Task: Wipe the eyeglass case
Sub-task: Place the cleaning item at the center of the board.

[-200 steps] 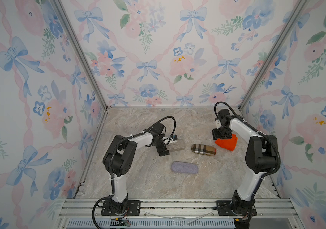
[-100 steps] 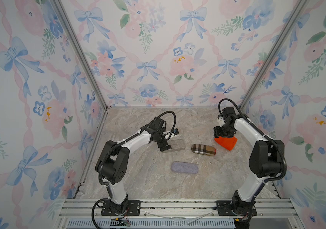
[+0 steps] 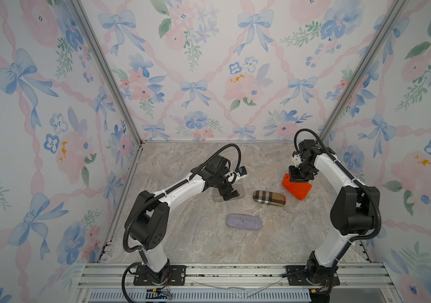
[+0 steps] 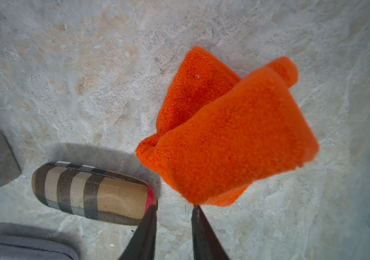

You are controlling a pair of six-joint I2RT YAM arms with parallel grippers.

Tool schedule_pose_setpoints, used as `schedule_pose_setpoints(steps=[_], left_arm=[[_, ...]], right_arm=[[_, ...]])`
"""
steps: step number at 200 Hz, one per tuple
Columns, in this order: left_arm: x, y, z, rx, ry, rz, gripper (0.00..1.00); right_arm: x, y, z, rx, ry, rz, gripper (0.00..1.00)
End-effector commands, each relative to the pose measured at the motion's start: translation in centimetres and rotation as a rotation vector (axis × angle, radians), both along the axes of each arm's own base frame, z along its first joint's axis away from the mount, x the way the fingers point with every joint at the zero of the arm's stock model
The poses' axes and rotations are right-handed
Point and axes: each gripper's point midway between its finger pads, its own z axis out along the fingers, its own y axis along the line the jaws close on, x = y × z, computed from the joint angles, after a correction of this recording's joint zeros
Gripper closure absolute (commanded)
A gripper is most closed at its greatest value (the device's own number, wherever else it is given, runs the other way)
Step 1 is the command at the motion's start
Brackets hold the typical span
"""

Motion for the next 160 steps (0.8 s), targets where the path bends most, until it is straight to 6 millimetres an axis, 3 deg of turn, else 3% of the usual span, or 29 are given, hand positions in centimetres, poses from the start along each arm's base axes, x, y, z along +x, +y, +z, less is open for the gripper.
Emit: schedule_pose_setpoints(steps=[1, 13, 30, 60, 82, 112, 160], left_arm=[[1.4, -0.8, 2.7, -0.12, 0.042, 0.141, 0.02], [2.6, -0.7, 3.2, -0.144, 0.07, 0.24, 0.02], [2.9, -1.5, 3.4, -0.198, 0.121, 0.266, 0.02], [3.5, -4.1, 4.5, -0.334, 0.132, 0.304, 0.02], [3.1, -7.8, 4.7, -0.431, 0.166, 0.254, 0.14], [3.8, -12.5, 3.2, -0.519, 0.249, 0.226, 0.35], [0.2, -22.0, 0.6, -0.562, 0.415, -0.008, 0.59]], right_arm=[[-0.9, 0.0, -1.2, 0.089, 0.016, -0.053, 0.84], [-1.0, 0.1, -1.6, 0.107, 0.017, -0.059, 0.92], [-1.1, -0.1, -1.8, 0.11, 0.014, -0.067, 1.0], [-1.1, -0.3, -1.5, 0.131, -0.014, -0.085, 1.0], [-1.1, -0.7, -1.3, 0.153, -0.037, -0.108, 1.0], [-1.0, -0.8, -0.9, 0.226, -0.067, -0.137, 1.0], [-0.7, -0.7, -0.7, 0.304, -0.077, -0.161, 1.0]])
